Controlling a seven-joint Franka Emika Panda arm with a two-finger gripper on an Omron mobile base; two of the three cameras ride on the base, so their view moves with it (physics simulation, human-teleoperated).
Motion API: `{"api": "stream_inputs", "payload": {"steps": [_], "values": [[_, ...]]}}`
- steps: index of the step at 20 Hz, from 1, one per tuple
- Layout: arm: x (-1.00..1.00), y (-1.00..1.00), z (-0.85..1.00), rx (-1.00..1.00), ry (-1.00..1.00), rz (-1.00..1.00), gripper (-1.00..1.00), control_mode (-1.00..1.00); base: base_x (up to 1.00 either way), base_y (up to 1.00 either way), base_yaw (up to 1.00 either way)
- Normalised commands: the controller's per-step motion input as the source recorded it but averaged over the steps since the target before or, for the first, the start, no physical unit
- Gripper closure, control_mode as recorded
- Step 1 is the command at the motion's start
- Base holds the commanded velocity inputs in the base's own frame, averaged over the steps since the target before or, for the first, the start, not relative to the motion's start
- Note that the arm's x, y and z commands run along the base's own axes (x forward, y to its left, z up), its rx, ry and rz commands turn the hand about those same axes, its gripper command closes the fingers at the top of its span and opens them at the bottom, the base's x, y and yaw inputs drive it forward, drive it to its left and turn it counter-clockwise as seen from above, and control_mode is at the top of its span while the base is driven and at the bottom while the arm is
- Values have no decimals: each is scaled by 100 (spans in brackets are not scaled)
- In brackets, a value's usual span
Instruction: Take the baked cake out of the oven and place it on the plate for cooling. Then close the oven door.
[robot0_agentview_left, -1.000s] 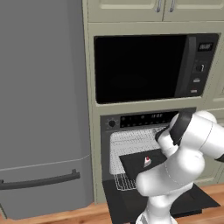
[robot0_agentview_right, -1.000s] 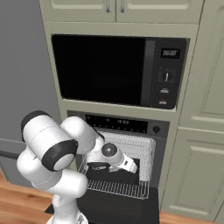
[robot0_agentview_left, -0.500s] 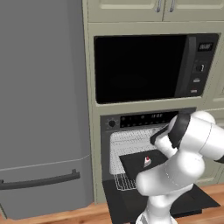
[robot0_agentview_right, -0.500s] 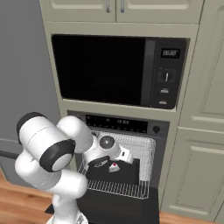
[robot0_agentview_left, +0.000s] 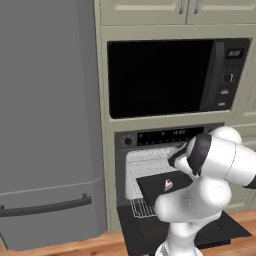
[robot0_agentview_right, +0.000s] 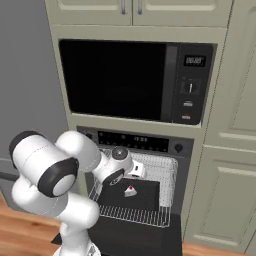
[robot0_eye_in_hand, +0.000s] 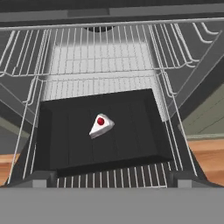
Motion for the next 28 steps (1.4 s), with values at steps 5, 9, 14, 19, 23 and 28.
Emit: {"api": "stream_inputs", "payload": {"steps": [5,9,14,19,23,28], "values": [[0,19,-32,0,0,5,-100,-100,0,0,0],[0,15,-41,0,0,0,-100,-100,0,0,0],[0,18,-46,0,0,0,-100,-100,0,0,0],[0,17,-35,0,0,0,-100,-100,0,0,0],[0,10,-40,0,0,0,-100,-100,0,0,0],[0,0,-34,0,0,1,-100,-100,0,0,0]]}}
